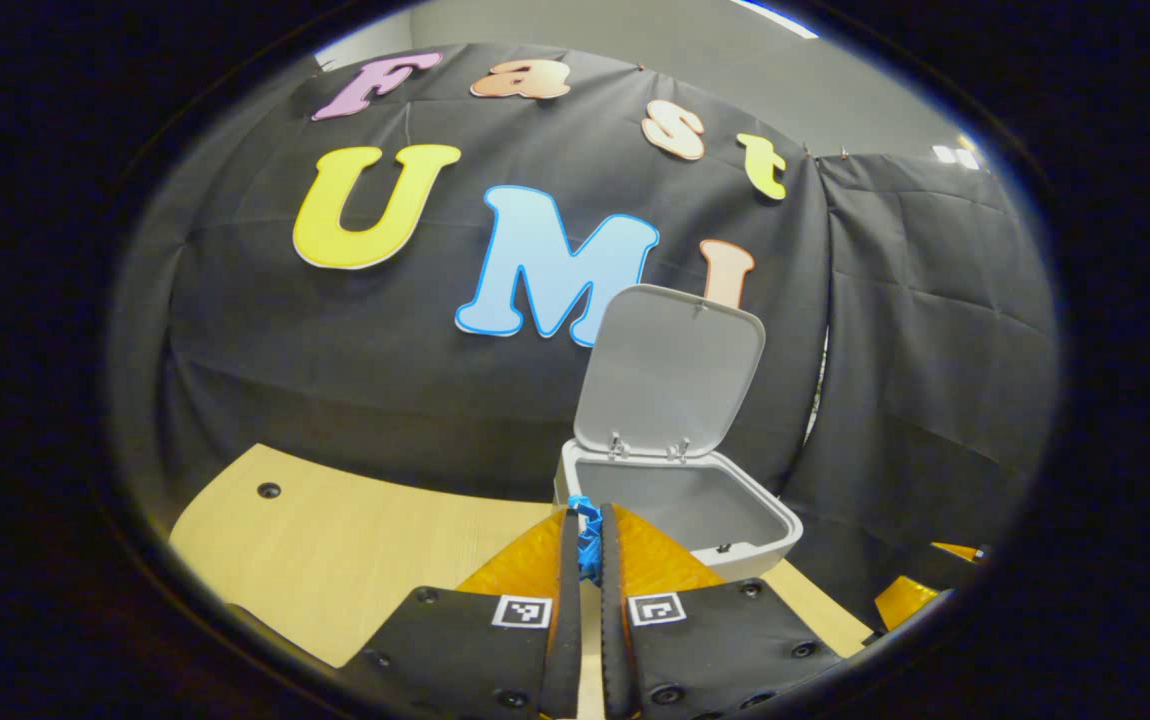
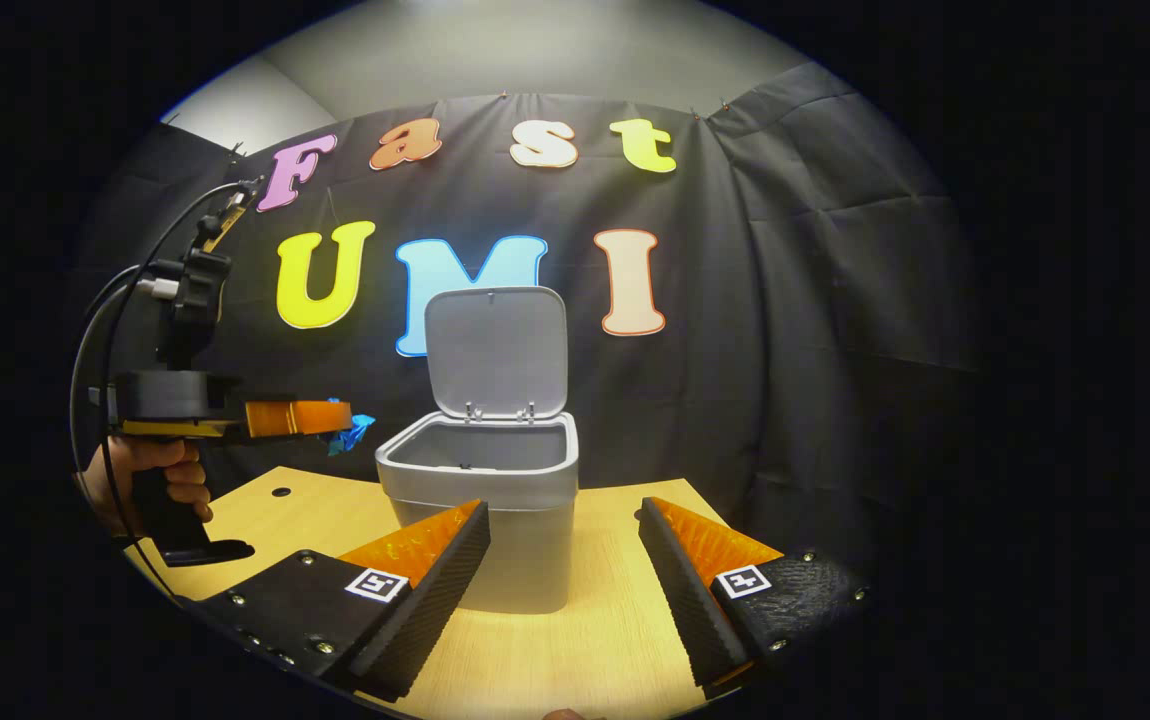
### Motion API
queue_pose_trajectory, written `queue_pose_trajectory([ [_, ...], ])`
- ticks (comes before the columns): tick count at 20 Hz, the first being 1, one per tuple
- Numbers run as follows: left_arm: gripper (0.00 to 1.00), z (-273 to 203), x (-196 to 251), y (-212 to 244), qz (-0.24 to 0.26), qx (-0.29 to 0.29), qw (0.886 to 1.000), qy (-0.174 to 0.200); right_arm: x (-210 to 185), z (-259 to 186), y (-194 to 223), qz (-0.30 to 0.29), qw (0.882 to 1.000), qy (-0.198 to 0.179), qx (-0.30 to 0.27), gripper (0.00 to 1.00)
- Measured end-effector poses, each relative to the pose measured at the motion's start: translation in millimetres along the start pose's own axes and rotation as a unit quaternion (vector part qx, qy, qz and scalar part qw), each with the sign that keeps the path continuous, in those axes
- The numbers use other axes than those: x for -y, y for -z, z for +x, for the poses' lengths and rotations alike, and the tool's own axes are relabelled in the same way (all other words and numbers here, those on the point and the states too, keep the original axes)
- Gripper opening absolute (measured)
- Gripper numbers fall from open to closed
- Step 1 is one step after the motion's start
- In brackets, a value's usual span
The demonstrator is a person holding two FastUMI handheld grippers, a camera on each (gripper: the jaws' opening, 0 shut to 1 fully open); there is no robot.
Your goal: Press the lid of the desktop garbage bin to open it, pick up the crumpled paper on the desktop and throw it into the bin, then pick up the pop can on the desktop and drop it into the bin, and finally close the garbage bin lid.
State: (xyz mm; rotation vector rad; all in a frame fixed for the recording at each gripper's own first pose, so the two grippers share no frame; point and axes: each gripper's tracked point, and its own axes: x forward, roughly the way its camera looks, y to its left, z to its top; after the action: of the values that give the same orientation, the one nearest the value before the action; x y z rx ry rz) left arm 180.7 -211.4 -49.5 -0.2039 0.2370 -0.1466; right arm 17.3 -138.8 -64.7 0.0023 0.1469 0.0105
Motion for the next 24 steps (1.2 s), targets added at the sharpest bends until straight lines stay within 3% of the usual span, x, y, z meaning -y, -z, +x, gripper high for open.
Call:
queue_pose_trajectory([
  [6, 0.13, 41.0, 34.5, -1.7, 0.054, 0.007, 0.998, 0.012, 11.6, -0.9, 7.2, 0.017, 1.000, -0.001, -0.012, 0.96],
  [7, 0.24, 47.9, 38.9, -0.7, 0.062, 0.006, 0.998, 0.015, 11.8, -1.3, 8.9, 0.018, 1.000, -0.001, -0.015, 0.96],
  [8, 0.14, 53.0, 41.6, 1.6, 0.068, 0.005, 0.998, 0.017, 13.0, -2.1, 8.4, 0.018, 1.000, -0.001, -0.016, 0.96],
  [9, 0.25, 56.1, 45.2, 4.2, 0.072, 0.001, 0.997, 0.020, 14.0, -2.3, 7.8, 0.018, 1.000, 0.000, -0.015, 0.96],
  [12, 0.17, 62.3, 46.3, 10.3, 0.073, -0.005, 0.997, 0.020, 15.8, -0.5, 8.4, 0.020, 1.000, 0.000, -0.021, 0.96],
  [13, 0.30, 65.1, 45.9, 12.6, 0.070, -0.010, 0.997, 0.021, 15.0, -0.9, 9.3, 0.021, 1.000, -0.002, -0.022, 0.96],
  [14, 0.23, 65.9, 46.0, 14.5, 0.067, -0.015, 0.997, 0.021, 16.3, -0.7, 8.1, 0.019, 1.000, -0.001, -0.022, 0.96],
  [15, 0.40, 66.8, 45.6, 17.5, 0.062, -0.019, 0.998, 0.024, 17.1, -0.4, 8.7, 0.017, 1.000, 0.001, -0.021, 0.96],
  [21, 1.00, 57.2, 48.7, 7.5, 0.032, -0.006, 0.998, 0.046, 9.9, 0.1, 6.4, 0.015, 1.000, 0.001, -0.023, 0.96],
  [24, 0.93, 48.9, 45.2, 1.7, 0.036, -0.005, 0.998, 0.047, 0.7, 0.7, 2.0, 0.015, 1.000, -0.006, -0.019, 0.96],
])
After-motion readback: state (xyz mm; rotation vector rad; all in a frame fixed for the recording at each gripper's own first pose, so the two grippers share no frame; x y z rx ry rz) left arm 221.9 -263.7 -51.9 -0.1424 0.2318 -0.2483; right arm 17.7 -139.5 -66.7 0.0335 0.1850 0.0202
